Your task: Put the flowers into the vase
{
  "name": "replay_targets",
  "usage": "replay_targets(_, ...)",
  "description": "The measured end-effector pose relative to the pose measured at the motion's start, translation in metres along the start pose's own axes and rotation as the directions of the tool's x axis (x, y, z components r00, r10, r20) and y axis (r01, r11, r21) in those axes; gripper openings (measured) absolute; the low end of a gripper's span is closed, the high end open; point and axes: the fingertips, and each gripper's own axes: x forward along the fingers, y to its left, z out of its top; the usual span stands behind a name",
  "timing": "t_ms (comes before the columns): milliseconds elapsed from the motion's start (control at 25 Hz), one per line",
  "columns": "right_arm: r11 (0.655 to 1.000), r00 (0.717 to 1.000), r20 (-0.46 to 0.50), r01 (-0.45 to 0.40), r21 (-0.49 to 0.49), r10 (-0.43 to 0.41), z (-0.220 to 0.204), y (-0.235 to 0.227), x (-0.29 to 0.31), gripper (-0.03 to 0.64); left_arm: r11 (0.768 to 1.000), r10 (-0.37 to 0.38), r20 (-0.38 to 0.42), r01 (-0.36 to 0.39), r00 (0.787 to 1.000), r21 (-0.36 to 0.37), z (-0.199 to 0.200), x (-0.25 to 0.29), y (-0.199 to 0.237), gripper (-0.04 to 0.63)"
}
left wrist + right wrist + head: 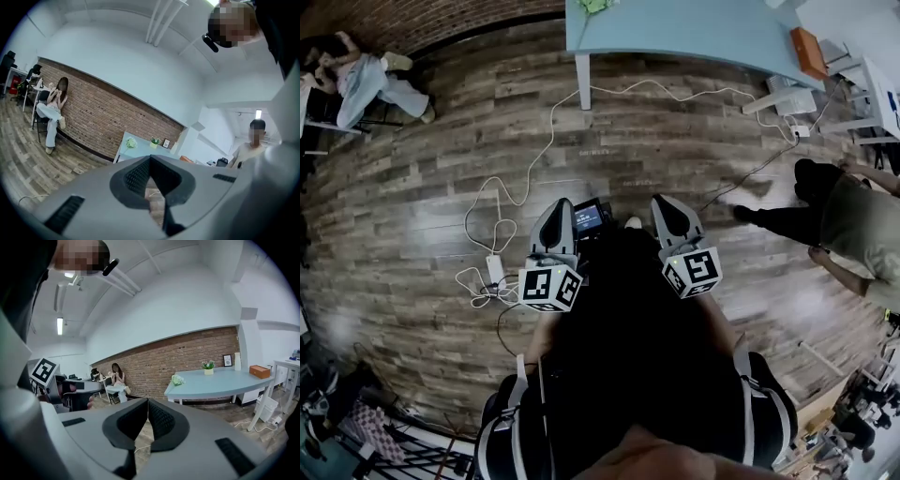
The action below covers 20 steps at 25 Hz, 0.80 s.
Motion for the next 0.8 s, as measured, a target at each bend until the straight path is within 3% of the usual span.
replay_targets(320,0.999,0.999,-0.003,-0.035,-0.035,0.034,0.007,0.029,0.033,0.017,0.999,-0.004,-0.027,0.003,1.000,-0.032,0.010,0.009,0.040,0.017)
replay_targets(560,0.992,0.994,-0.033,-0.107,-0.065,0.105,0.016,0.033,0.055,0.017,0.997,-0.068,-0.017,0.068,0.998,-0.036,0.027,0.035,0.028,0.017)
replay_targets(680,0.974,0.976,-0.015,-0.216,-0.070,0.215,0.026,0.046,0.072,0.017,0.986,-0.166,0.007,0.167,0.986,-0.028,0.041,0.058,-0.001,0.017)
replay_targets(800,0.923,0.930,-0.029,-0.367,-0.116,0.366,0.032,0.070,0.093,0.017,0.963,-0.270,0.009,0.270,0.963,0.010,0.051,0.084,-0.033,0.017)
